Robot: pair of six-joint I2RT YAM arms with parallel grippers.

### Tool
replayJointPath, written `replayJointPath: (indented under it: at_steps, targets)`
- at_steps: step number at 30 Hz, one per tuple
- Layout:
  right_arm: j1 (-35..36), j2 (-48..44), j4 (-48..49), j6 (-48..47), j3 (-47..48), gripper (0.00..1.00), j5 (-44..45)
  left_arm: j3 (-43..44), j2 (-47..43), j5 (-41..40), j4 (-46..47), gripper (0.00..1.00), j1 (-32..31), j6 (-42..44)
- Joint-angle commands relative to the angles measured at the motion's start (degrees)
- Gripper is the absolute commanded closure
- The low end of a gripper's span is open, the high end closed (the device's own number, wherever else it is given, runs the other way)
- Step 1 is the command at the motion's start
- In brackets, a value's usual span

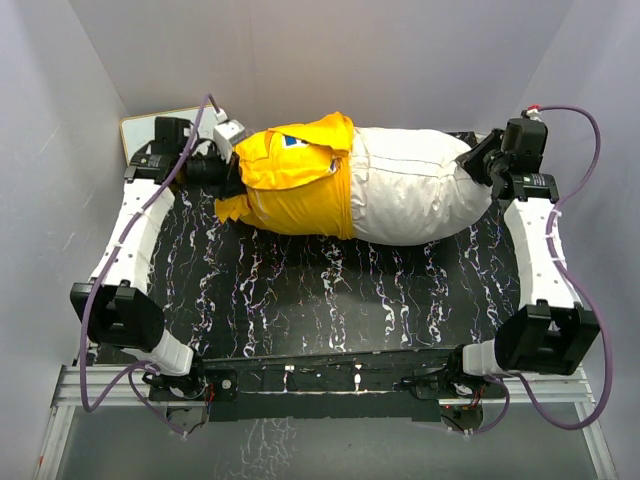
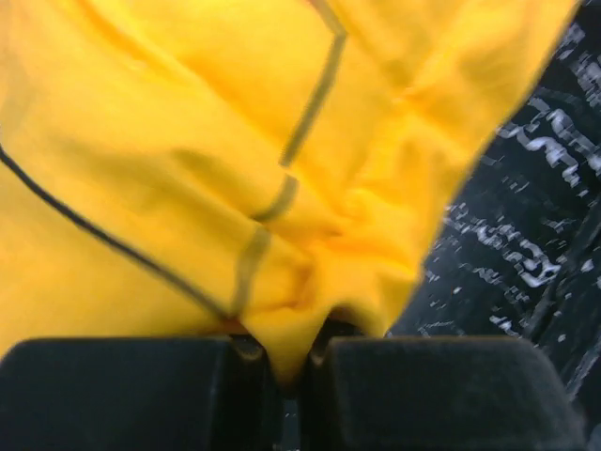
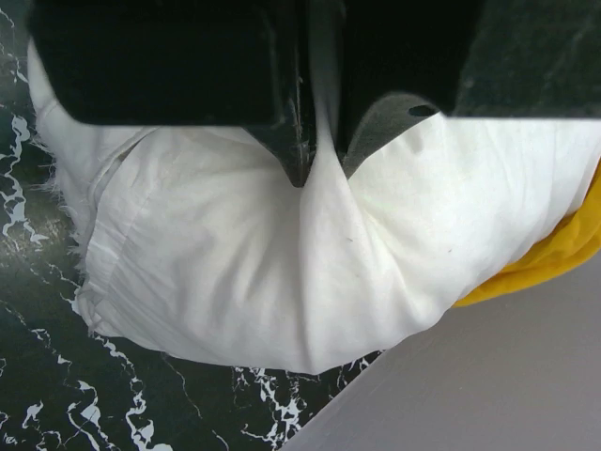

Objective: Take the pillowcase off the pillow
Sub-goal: Remove the pillow from the pillowcase.

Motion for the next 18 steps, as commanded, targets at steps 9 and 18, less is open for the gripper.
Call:
replayJointPath:
  at_steps: [9, 18]
  targets:
    - [2.1, -16.8, -14.5, 0.7, 7.4, 0.92, -1.6, 35.7, -4.0, 15.2, -18.8, 1.00, -0.2, -17.9]
    - [2.1, -3.5, -14.3, -6.4, 6.3, 0.92, 3.7, 32.3, 1.7, -5.4, -25.7, 1.00, -0.3, -17.6]
